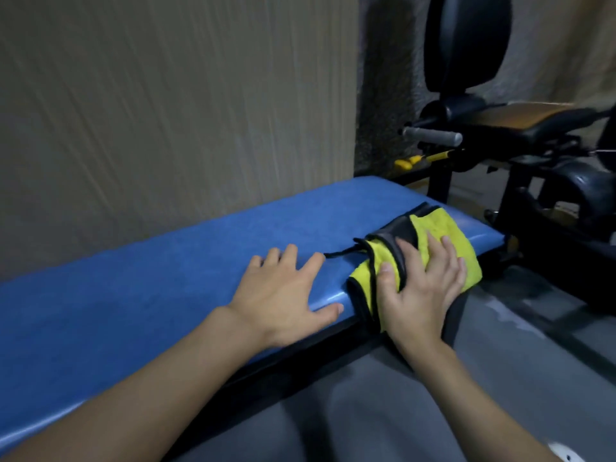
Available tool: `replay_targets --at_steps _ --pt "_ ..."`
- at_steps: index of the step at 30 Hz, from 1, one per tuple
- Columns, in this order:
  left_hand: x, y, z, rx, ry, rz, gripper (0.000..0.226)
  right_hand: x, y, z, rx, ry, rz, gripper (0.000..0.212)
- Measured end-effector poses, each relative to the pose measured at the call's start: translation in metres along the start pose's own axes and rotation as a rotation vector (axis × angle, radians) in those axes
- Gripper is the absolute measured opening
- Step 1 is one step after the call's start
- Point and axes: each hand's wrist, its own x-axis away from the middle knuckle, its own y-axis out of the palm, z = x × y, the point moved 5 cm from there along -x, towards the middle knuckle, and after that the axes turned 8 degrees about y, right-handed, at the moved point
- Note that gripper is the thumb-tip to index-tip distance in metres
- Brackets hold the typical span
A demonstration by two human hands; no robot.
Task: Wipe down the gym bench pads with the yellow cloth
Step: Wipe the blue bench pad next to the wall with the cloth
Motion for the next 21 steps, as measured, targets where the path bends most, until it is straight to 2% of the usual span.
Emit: replay_targets --at_steps 3,6,10,14,16,18,21 --pt "-0.013 -0.003 0.003 -0.120 -0.021 -0.048 0.071 -0.022 -0.001 0.023 0.012 -0.098 -0.016 0.047" --pt "-0.041 -0.018 0.008 0.017 -0.048 -0.071 0.069 -0.047 -0.002 0.049 0.021 -0.098 -0.004 0.049" --pt "-0.091 -0.018 0.026 0.145 0.007 -0.015 0.063 -0.061 -0.007 0.071 0.040 -0.064 -0.034 0.053" --pt "-0.105 -0.003 0.042 0.086 -0.036 -0.067 0.060 -0.074 -0.011 0.079 0.094 -0.012 -0.102 0.054" --pt "-0.106 -0.008 0.040 0.100 -0.069 -0.064 0.059 -0.093 -0.012 0.080 0.146 0.077 -0.184 0.058" --pt "-0.109 -0.014 0.038 0.125 -0.093 -0.074 0.057 -0.114 -0.011 0.080 0.239 0.142 -0.336 0.063" --pt "-0.119 -0.020 0.039 0.182 -0.117 -0.090 0.056 -0.132 -0.010 0.079 0.393 0.113 -0.583 0.068"
